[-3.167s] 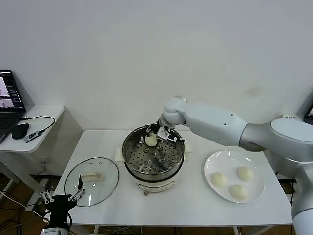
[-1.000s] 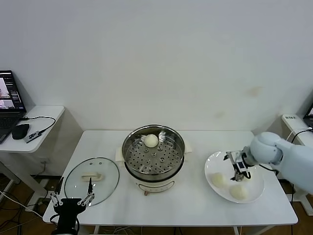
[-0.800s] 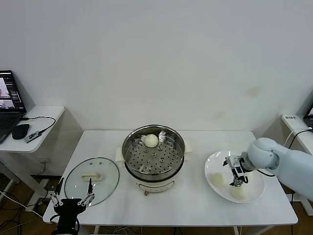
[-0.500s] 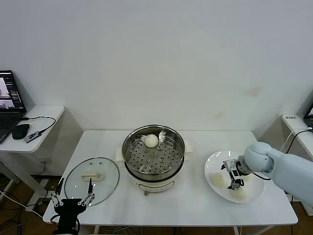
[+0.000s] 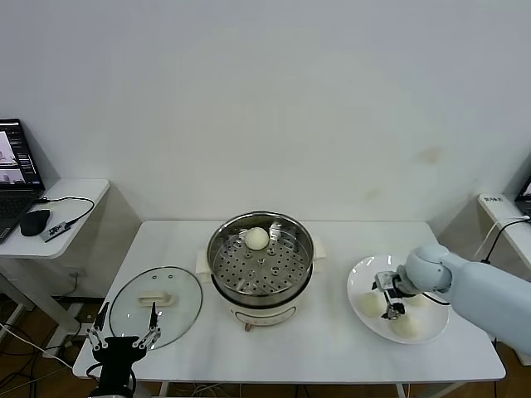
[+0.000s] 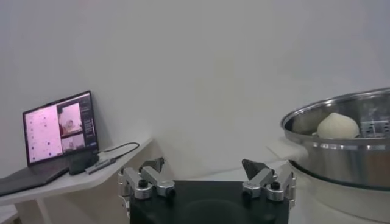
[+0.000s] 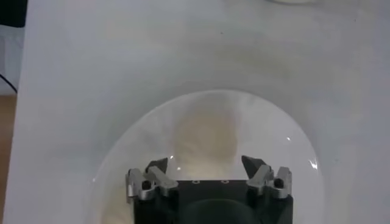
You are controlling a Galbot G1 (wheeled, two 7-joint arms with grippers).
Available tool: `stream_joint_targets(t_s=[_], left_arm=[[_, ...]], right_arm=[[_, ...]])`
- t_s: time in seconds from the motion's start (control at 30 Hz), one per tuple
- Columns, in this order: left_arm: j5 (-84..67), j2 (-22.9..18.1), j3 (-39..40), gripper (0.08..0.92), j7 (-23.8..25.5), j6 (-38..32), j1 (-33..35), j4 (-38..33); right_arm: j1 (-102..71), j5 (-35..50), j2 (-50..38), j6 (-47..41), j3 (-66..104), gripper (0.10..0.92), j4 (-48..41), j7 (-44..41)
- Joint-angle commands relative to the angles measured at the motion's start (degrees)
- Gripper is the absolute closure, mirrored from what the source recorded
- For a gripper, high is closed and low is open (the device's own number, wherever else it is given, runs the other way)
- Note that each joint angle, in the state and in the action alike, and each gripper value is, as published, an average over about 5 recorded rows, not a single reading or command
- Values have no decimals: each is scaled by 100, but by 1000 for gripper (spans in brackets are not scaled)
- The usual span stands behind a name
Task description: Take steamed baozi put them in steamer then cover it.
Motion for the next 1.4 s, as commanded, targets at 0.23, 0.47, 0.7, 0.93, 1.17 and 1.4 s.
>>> stream_joint_targets(t_s=[0.23, 0.47, 0.7, 0.93, 1.17, 1.4], left_arm=[[15, -21, 21, 177, 0, -1, 35, -42], [38, -31, 28, 177, -5, -1, 73, -94], [39, -30, 26, 177, -6, -4, 97, -148], [40, -24, 75, 177, -3, -3, 137, -224], [28, 12, 81, 177, 4, -4, 168, -325], [-5, 27, 60, 177, 13, 2, 121, -363]], right_arm=[[-59, -43, 232, 42, 27, 372, -245, -24], [-7, -33, 161, 59, 61, 449, -194, -124], [435, 173, -185, 72, 143, 481, 34, -400], [1608, 606, -628, -5, -201, 474, 529, -486], [3428, 1399, -604, -214, -1195, 474, 899, -412], [4446, 2188, 78, -732, -1851, 466, 1191, -134]])
